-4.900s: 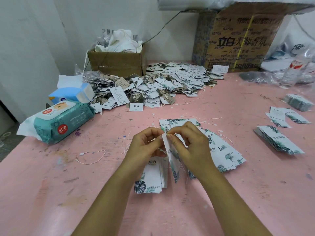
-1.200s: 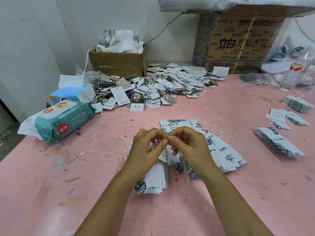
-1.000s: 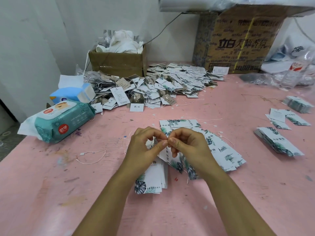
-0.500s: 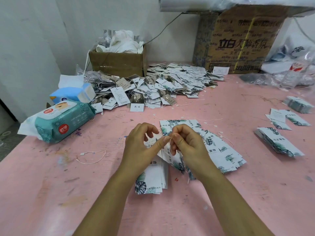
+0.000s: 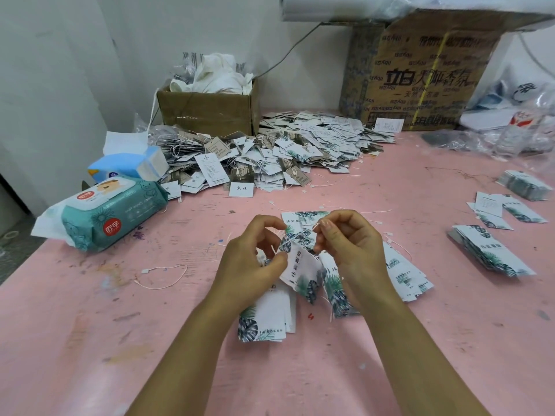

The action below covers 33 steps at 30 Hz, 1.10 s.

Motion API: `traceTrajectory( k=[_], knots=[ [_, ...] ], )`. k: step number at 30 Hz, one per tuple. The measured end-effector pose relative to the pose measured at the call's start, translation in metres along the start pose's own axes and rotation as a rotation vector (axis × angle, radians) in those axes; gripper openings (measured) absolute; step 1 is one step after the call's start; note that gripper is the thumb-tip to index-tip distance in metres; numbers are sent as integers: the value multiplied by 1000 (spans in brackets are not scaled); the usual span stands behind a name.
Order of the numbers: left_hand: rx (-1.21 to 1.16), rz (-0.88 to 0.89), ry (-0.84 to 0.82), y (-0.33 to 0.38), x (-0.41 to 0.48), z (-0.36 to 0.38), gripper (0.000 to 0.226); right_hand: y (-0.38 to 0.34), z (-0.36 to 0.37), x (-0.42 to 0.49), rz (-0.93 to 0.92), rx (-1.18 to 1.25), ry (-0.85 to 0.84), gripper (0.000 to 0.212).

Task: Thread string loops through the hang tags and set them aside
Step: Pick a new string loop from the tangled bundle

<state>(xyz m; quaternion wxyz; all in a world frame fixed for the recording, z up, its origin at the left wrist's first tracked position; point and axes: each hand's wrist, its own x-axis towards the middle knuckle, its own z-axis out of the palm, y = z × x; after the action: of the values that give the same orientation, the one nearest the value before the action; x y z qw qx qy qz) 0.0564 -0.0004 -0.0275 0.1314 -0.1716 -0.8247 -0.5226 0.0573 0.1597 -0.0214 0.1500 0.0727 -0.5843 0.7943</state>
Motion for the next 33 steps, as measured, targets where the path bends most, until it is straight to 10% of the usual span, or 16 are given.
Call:
traceTrajectory(
  k=[11, 33],
  knots=[
    [-393, -38, 138, -1, 5, -3, 30, -1, -3, -2, 138, -283, -33, 19],
    [-192, -110, 343, -12, 6, 0, 17, 6, -1, -3, 545, -262, -250, 18]
  ],
)
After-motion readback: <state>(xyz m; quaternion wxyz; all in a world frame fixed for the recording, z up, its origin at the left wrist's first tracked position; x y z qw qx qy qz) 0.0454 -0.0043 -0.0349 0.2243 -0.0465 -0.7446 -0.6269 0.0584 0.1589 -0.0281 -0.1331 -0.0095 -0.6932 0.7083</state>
